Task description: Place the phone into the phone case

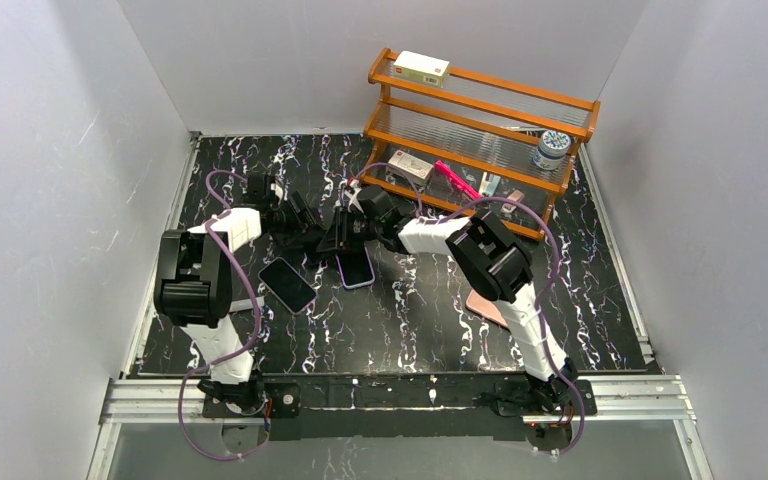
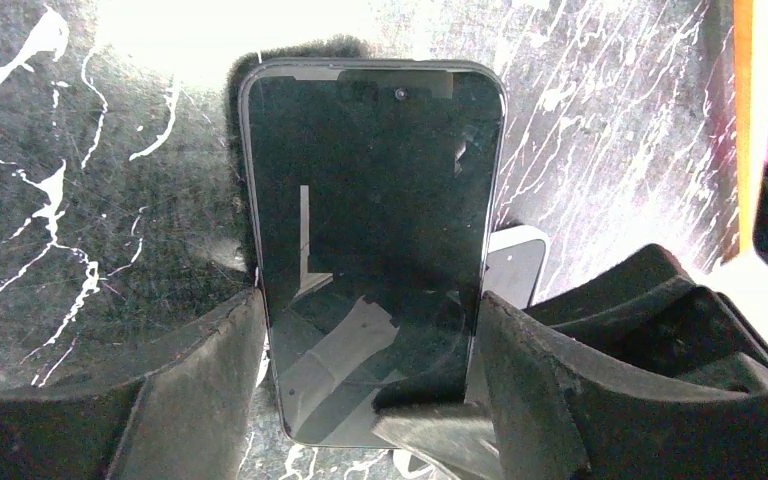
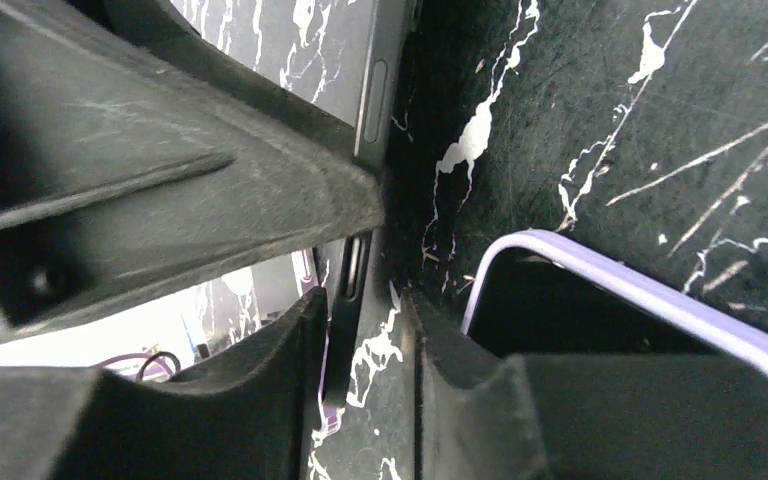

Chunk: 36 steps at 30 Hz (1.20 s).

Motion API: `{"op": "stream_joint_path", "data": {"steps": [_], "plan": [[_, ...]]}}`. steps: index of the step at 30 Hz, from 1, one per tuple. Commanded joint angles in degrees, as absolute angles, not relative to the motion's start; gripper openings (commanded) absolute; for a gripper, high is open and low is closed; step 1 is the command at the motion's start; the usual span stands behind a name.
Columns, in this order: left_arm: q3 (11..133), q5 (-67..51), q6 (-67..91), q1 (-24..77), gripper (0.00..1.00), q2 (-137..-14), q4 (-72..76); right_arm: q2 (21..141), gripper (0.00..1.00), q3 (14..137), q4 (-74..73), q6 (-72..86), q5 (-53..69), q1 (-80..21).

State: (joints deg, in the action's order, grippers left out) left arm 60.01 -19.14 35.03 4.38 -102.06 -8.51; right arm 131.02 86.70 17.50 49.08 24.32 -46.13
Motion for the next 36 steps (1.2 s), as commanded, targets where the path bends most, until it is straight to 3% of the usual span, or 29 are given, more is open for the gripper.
{"op": "stream_joint_path", "data": {"steps": [1,4,7,12,16,26,36], "plan": [[55.6,-20.5,35.6,4.6,0.41,-104.0,-14.2,133.4,0.35,90.4,16.9,48.2,25.4,-46.8],[55.4,-20.8,35.5,4.2,0.42,-103.7,-14.2,133.4,0.16,90.3,17.4,48.4,25.3,-46.9],[55.7,-21.6,34.8,3.6,0.52,-102.3,-14.8,131.9,0.01,89.1,18.9,48.0,25.1,-46.8],[57.8,-22.4,32.9,3.5,0.86,-97.6,-17.3,127.7,0.01,87.5,18.1,46.5,25.2,-46.1],[58.8,-24.9,32.1,3.4,0.97,-93.2,-18.1,122.5,0.01,82.7,17.8,47.1,25.7,-44.7],[56.7,-30.3,32.0,4.1,0.97,-82.8,-18.4,102.6,0.01,66.2,12.7,43.8,21.0,-41.7],[55.5,-24.2,32.4,14.8,0.85,-77.5,-19.4,80.1,0.01,57.8,-12.2,39.2,-2.8,-41.6]]}}
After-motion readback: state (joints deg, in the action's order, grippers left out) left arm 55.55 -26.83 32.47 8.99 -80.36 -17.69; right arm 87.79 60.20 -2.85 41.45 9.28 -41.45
